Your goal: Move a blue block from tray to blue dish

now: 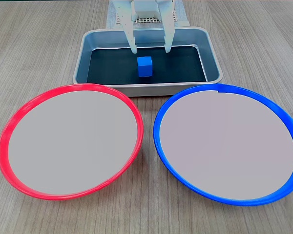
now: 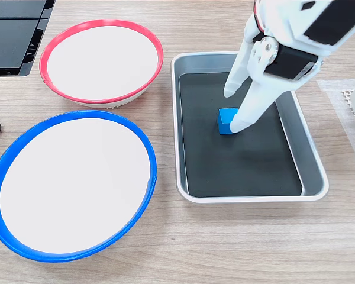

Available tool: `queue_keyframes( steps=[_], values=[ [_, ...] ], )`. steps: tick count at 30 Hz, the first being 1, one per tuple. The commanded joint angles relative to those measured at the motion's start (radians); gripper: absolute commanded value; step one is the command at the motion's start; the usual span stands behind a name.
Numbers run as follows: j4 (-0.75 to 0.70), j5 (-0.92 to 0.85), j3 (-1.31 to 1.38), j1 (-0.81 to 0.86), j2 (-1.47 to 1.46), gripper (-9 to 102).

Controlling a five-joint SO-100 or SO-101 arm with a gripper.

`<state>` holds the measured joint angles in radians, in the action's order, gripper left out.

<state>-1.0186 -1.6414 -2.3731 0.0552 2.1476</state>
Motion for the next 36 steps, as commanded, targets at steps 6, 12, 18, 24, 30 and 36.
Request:
queue_keyframes(
  steps=[6,12,18,24,30,36],
  values=[
    [0.051,-0.155,-0.035,0.018,-0.055,26],
    [0.112,-0.189,-0.064,0.063,-0.083,24],
    [0.206,-0.19,-0.117,0.094,-0.103,12],
    [0.245,-0.089,-0.12,0.072,-0.094,0],
    [0.229,0.129,-0.025,-0.009,-0.054,0],
    [0.255,0.597,0.212,-0.163,-0.075,0]
  ],
)
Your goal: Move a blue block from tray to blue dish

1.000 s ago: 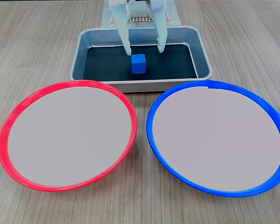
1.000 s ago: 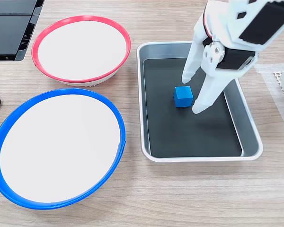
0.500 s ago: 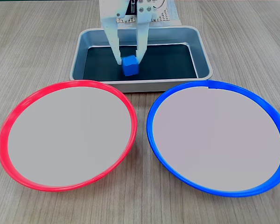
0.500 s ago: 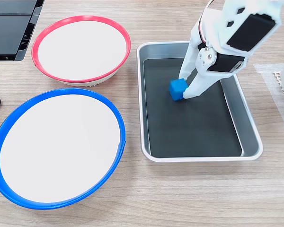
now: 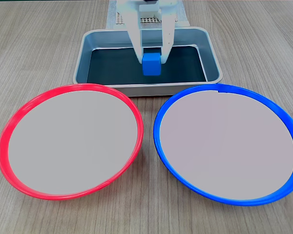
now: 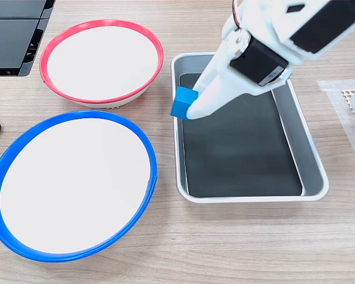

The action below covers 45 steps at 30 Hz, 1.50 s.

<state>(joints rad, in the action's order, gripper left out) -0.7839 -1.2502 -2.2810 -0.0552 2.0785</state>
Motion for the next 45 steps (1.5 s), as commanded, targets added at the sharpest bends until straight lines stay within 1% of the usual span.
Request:
queue_keyframes(
  steps=[1,4,6,8,11,14,17,19,24,25,27,28,30,31,34,36,40,43,44,45],
  values=[
    [0.043,0.281,0.155,-0.069,-0.021,0],
    [0.144,0.482,0.253,-0.12,-0.112,0],
    [0.201,0.549,0.31,-0.143,-0.196,0],
    [0.225,0.583,0.38,-0.16,-0.304,0],
    [0.261,0.578,0.494,-0.186,-0.514,0],
    [0.218,0.566,0.607,-0.195,-0.664,0],
    [0.186,0.557,0.693,-0.196,-0.767,3],
    [0.16,0.546,0.736,-0.195,-0.813,7],
    [0.163,0.506,0.749,-0.196,-0.838,18],
    [0.158,0.492,0.746,-0.198,-0.836,24],
    [0.16,0.482,0.746,-0.202,-0.831,26],
    [0.161,0.482,0.746,-0.202,-0.828,23],
    [0.167,0.5,0.741,-0.202,-0.802,1],
    [0.184,0.517,0.718,-0.202,-0.767,0],
    [0.227,0.606,0.63,-0.21,-0.629,0],
    [0.287,0.735,0.551,-0.215,-0.512,0],
    [0.466,1.008,0.353,-0.218,-0.253,-1],
    [0.611,1.178,0.176,-0.204,-0.046,-1],
    [0.66,1.227,0.081,-0.192,0.078,-1],
    [0.67,1.253,0.02,-0.181,0.161,-1]
  ],
)
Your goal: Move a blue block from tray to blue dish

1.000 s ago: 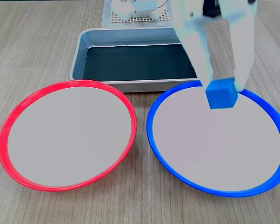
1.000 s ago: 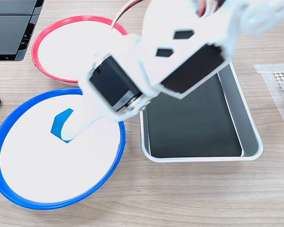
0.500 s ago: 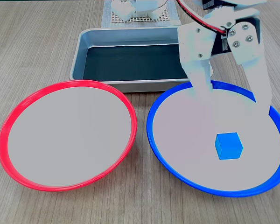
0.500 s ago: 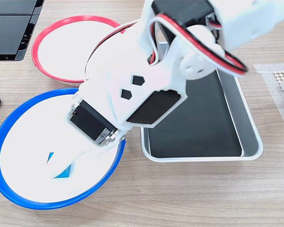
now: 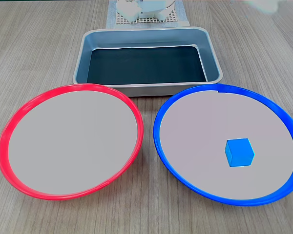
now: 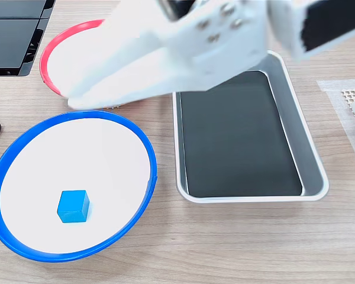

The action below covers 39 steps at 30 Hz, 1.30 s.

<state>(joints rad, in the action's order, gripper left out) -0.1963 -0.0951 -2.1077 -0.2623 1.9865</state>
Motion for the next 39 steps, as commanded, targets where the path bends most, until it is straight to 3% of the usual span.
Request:
queue_keyframes(
  steps=[1,7,10,13,27,39],
  values=[
    [0.086,0.114,-0.218,0.04,0.336,-1],
    [-0.166,0.132,-0.549,0.176,0.746,-1],
    [-0.219,0.218,-0.719,0.225,0.879,0],
    [-0.302,0.186,-0.859,0.279,1.008,0],
    [-0.781,0.249,-0.916,0.311,1.324,0],
    [-0.802,0.245,-0.916,0.307,1.342,0]
  ],
)
